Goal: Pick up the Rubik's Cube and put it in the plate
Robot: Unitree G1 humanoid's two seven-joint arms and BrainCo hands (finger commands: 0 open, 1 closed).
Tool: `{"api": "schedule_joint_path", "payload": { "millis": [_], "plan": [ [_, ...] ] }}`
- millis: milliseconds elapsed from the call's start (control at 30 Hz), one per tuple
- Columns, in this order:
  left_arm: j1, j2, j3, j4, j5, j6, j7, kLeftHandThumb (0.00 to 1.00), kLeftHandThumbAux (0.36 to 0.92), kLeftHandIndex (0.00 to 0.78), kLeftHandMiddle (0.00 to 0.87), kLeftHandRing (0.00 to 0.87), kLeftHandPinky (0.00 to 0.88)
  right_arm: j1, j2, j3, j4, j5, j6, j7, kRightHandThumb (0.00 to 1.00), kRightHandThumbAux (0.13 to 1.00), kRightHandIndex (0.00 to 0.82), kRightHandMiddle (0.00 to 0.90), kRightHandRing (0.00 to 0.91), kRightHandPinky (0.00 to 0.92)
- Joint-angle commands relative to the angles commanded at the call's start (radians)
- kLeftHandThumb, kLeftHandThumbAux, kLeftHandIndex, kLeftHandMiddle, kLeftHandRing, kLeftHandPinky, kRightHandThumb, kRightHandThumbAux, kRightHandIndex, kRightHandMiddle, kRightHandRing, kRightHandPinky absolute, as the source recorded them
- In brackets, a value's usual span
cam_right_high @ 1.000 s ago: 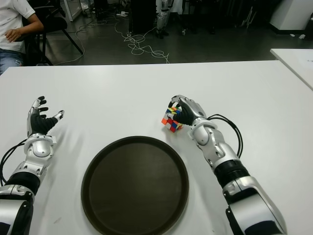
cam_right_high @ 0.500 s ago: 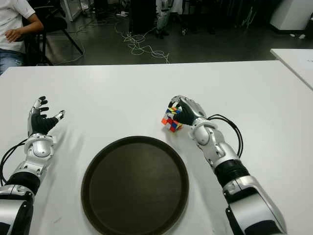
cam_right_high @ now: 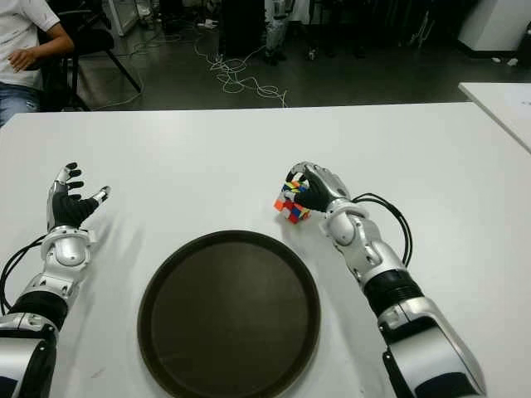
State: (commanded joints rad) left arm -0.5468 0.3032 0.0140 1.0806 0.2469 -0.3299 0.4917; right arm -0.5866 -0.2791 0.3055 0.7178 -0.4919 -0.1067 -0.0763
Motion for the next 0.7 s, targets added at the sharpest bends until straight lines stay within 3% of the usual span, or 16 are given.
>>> {"api": "schedule_joint_path", "payload": {
  "millis": [333,700],
  "plan": [
    [-0.003,-0.003,-0.001,0.004,0.004,0.006,0.012,0.334,0.766,0.124,0.185,0.199,0.246,-0.042,-0.008,-0.092,0.051,0.085,-0.010,0.005,0.702,0.722,0.435,0.766,0.774,0.766],
    [-0.005,-0.001,-0.001,0.010,0.002,0.007,0.007,0.321,0.761,0.121,0.181,0.196,0.234,-0.049,0.003,-0.181,0.023,0.176,-0.076,-0.023,0.701,0.722,0.437,0.785,0.793,0.789]
  ]
}}
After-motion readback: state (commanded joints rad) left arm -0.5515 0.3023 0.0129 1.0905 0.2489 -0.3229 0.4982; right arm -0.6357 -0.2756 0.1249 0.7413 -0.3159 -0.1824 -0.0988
